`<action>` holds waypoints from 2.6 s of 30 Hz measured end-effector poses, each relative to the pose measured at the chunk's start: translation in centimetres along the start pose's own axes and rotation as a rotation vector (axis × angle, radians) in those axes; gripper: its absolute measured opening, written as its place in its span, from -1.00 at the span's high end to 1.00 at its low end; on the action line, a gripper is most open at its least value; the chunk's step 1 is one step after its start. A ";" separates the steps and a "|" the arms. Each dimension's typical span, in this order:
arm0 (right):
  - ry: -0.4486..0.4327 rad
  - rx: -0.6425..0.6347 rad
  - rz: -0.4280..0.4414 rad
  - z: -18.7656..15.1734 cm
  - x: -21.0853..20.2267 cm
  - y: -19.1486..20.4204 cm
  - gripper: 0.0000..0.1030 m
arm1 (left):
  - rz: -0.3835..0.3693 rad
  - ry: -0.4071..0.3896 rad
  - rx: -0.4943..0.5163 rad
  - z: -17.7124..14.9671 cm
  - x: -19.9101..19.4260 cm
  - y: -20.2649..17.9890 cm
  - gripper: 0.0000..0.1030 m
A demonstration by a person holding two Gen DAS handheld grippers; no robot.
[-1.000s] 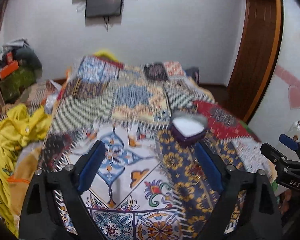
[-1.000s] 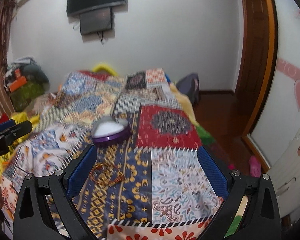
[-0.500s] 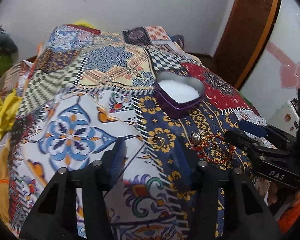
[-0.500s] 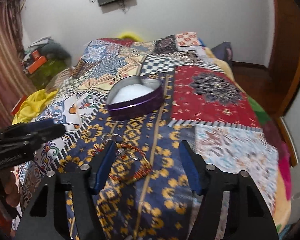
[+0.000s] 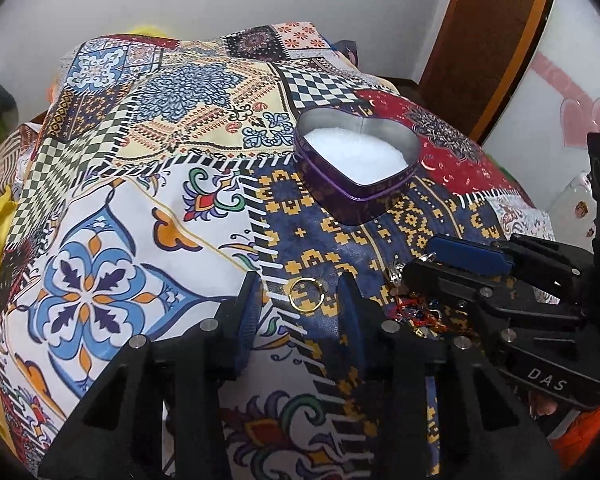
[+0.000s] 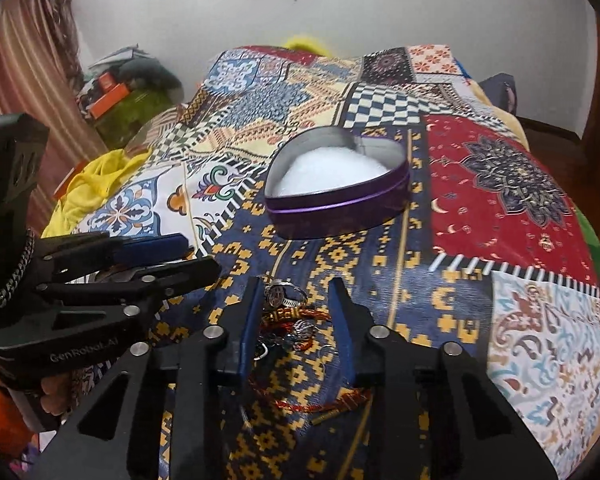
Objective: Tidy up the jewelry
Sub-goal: 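Grasp a gold ring with the left tool while the right tool grasps a silver ring, then lower both rings into the heart tin and open both tools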
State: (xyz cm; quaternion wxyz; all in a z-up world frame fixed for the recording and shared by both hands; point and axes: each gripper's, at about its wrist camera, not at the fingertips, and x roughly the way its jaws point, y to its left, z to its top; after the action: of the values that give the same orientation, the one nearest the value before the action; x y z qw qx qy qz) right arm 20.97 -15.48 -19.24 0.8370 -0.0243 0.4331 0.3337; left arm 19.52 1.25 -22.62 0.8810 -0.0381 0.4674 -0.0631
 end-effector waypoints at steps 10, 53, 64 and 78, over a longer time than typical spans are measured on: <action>-0.007 -0.013 0.027 0.1 0.2 0.3 0.63 | 0.010 -0.003 0.034 0.0 0.5 -0.2 0.61; -0.251 0.086 -0.060 6.0 -5.2 -3.5 0.63 | -0.013 -0.262 0.055 8.8 -4.2 -2.2 0.61; -0.146 0.104 0.003 6.8 -1.2 -4.9 0.63 | -0.061 -0.150 0.050 9.9 1.1 -1.2 0.61; -0.038 0.061 0.023 6.7 1.3 -5.0 0.63 | -0.077 -0.095 0.065 10.0 2.7 -1.6 0.61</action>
State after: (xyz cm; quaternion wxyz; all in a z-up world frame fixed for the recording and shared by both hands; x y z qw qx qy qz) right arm 29.11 -16.44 -17.21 0.8416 0.0123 0.4272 0.3303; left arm 29.20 -0.68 -19.07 0.8998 -0.0302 0.4209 -0.1105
